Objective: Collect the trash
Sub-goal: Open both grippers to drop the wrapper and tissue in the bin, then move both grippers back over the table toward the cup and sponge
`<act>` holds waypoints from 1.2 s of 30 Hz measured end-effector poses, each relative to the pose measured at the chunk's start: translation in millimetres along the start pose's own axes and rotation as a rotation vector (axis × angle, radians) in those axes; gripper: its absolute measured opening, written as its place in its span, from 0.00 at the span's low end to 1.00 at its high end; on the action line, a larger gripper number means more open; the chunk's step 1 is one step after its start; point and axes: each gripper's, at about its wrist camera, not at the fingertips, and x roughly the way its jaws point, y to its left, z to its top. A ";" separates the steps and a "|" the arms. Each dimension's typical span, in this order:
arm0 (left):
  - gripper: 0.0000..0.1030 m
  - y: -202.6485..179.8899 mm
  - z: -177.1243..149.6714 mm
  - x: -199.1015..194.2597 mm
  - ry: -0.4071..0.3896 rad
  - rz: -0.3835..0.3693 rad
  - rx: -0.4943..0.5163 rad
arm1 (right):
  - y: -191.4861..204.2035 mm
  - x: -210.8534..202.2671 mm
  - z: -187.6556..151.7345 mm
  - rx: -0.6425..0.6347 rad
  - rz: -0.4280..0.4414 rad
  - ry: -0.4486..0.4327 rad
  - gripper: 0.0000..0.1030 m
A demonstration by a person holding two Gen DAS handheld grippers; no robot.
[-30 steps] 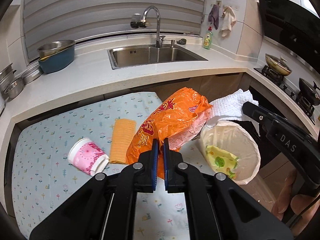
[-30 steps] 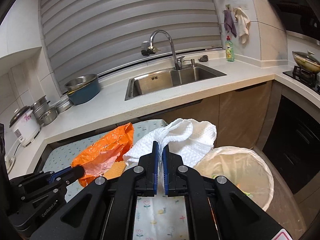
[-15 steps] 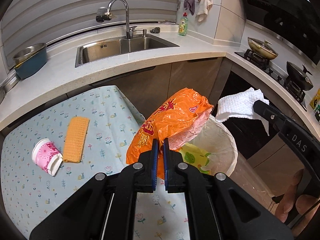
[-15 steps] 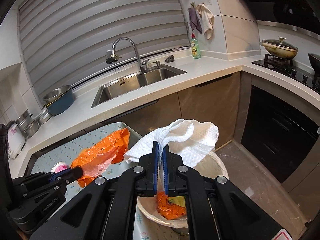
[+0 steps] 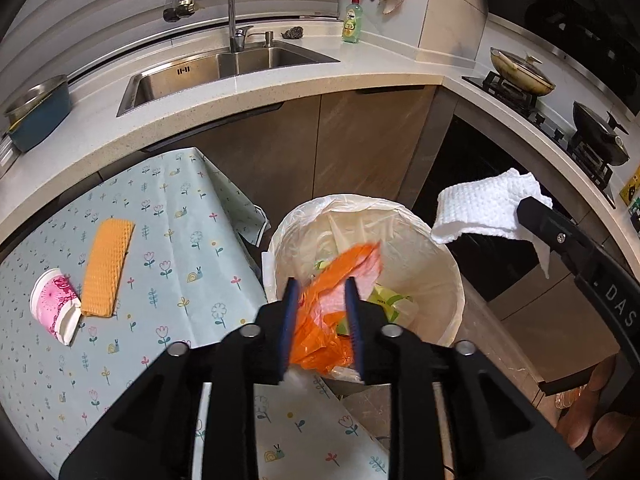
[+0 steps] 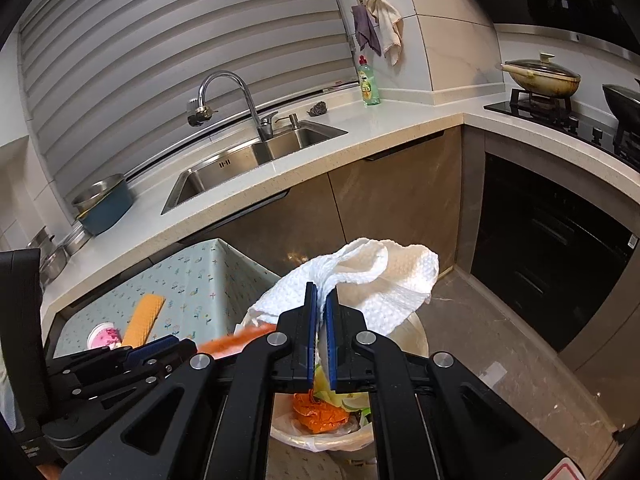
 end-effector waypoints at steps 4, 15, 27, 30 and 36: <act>0.34 1.8 1.4 1.1 -0.009 0.014 -0.001 | -1.1 4.1 -0.3 0.003 0.001 0.007 0.04; 0.34 18.5 2.2 -2.6 -0.019 0.035 -0.026 | 8.3 15.9 -2.5 -0.015 0.025 0.038 0.04; 0.54 40.2 1.5 -12.2 -0.045 0.066 -0.085 | 24.1 16.0 -0.8 -0.028 0.028 0.027 0.35; 0.56 46.8 0.3 -15.2 -0.050 0.074 -0.098 | 29.4 15.8 0.0 -0.033 0.032 0.027 0.38; 0.58 64.7 -3.9 -22.7 -0.059 0.095 -0.135 | 47.5 16.3 -1.1 -0.054 0.047 0.027 0.43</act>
